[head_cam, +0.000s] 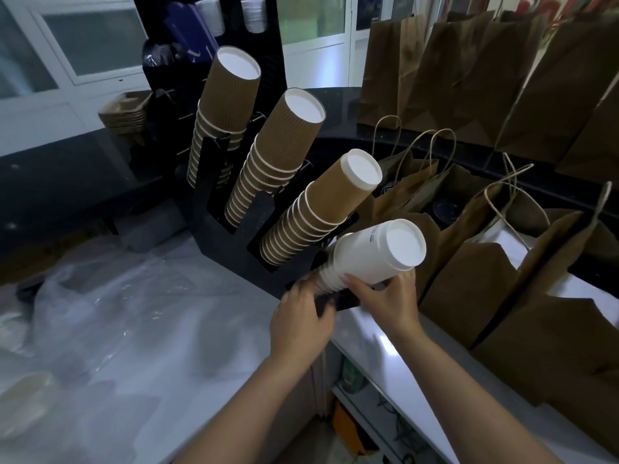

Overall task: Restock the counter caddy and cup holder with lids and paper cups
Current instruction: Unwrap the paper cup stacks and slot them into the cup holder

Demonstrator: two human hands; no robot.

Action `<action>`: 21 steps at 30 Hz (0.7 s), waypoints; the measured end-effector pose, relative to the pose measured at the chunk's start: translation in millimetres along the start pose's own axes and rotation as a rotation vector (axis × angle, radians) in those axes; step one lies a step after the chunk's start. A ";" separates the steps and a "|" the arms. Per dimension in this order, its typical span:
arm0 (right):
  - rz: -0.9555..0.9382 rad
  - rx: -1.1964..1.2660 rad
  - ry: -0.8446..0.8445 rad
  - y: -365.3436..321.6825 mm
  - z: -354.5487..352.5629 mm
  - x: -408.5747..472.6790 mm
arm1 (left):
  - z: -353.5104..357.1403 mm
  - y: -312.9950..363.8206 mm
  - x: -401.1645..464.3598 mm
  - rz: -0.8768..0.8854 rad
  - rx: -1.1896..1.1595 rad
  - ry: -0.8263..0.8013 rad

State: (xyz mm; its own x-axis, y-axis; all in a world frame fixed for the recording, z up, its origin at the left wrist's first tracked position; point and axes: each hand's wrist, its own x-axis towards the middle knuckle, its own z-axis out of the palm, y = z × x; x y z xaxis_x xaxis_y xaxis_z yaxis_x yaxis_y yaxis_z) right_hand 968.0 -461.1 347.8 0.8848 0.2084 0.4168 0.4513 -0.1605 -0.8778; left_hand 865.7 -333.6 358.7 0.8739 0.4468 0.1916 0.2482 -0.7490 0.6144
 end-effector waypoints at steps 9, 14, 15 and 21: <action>0.048 0.158 0.036 -11.1 -9.5 3.5 | -6.8 -7.4 6.3 0.024 -0.007 -0.023; 0.084 0.124 0.022 -16.9 -8.2 7.7 | -4.6 -13.8 9.9 0.006 -0.008 -0.055; 0.089 0.122 0.016 -17.6 -7.5 8.5 | -3.4 -14.1 10.5 0.004 -0.011 -0.057; 0.126 0.101 0.016 -14.7 1.4 1.2 | 0.1 -17.4 13.2 -0.033 0.007 -0.098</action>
State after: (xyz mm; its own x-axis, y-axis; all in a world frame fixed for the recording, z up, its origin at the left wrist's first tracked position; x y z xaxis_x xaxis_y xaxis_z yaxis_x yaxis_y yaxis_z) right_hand 962.3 -457.2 360.8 0.9358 0.1770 0.3047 0.3231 -0.0860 -0.9424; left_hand 873.0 -314.7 350.5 0.9019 0.4213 0.0951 0.2803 -0.7384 0.6133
